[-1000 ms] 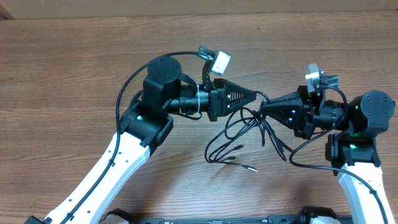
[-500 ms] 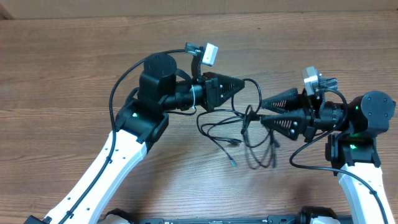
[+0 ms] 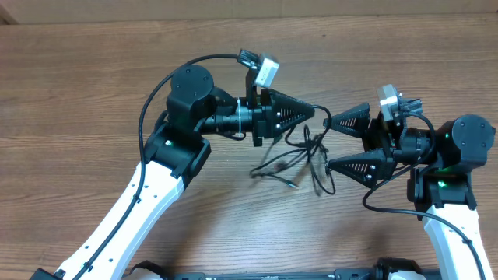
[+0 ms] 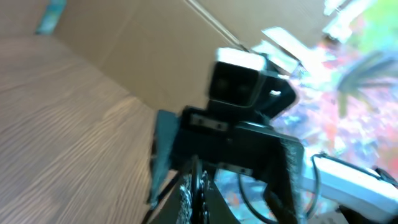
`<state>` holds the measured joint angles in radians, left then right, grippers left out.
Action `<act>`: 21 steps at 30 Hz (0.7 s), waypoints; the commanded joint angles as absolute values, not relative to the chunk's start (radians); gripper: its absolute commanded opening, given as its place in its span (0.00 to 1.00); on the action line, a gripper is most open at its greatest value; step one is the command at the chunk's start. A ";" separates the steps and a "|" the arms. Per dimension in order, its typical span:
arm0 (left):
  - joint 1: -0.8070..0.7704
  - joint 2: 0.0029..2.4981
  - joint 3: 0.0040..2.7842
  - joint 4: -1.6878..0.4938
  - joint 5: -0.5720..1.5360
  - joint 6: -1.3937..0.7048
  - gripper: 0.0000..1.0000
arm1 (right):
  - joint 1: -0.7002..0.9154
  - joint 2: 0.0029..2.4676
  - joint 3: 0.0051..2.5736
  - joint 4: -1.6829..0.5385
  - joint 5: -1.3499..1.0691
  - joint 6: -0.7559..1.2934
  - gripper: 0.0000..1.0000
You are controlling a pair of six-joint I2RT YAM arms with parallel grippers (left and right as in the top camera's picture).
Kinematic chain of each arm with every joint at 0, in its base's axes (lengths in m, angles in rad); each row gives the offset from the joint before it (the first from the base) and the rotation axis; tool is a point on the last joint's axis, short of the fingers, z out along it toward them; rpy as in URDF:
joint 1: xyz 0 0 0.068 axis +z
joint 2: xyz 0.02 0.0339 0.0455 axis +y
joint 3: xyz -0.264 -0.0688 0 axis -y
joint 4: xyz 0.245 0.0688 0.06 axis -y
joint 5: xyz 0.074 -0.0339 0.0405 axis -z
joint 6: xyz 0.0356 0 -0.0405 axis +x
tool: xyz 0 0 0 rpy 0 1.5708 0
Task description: Untangle cables
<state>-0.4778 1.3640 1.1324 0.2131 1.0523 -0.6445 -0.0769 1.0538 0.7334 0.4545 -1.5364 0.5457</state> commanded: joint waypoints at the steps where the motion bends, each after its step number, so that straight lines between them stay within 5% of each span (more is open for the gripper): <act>1: -0.475 1.367 1.149 0.279 1.159 -0.620 0.04 | -0.072 1.038 0.753 0.457 -1.569 0.585 1.00; 21: -0.306 1.365 1.149 0.170 1.187 -0.532 0.04 | -0.073 1.039 0.753 0.429 -1.569 0.659 1.00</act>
